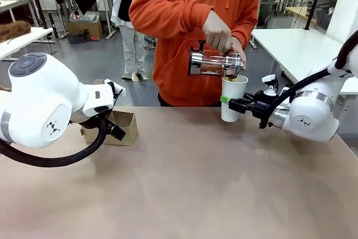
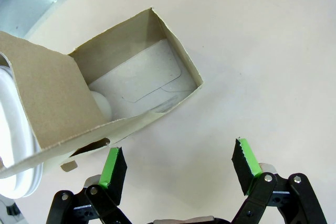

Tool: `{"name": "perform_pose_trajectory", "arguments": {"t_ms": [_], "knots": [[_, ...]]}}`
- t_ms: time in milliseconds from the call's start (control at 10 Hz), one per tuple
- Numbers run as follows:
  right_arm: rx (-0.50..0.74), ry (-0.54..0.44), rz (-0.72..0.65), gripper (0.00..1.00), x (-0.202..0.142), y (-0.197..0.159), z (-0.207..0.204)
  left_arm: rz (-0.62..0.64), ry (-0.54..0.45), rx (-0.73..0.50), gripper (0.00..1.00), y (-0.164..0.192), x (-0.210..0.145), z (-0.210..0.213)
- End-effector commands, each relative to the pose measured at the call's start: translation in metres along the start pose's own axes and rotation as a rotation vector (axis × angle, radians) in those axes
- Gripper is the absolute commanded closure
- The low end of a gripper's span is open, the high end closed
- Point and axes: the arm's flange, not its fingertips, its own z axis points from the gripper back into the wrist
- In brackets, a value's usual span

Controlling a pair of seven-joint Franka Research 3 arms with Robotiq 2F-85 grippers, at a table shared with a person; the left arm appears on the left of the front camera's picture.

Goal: Pour a drink into a cup and package it in a carrier.
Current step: When a person places the Paper Cup Lid on the 600 ml Paper Cup , lift the 600 ml Paper Cup.

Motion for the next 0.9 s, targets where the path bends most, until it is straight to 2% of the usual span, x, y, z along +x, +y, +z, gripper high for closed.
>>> {"name": "perform_pose_trajectory", "arguments": {"t_ms": [0, 800], "knots": [[0.001, -0.005, 0.003, 0.2, 0.0031, 0.002, -0.0006, 0.001, -0.001, -0.001, 0.0, 0.0001, -0.0001, 0.0004], [0.001, -0.005, 0.003, 0.2, 0.0031, 0.002, -0.0006, 0.001, -0.001, -0.001, 0.0, 0.0001, -0.0001, 0.0004]]}}
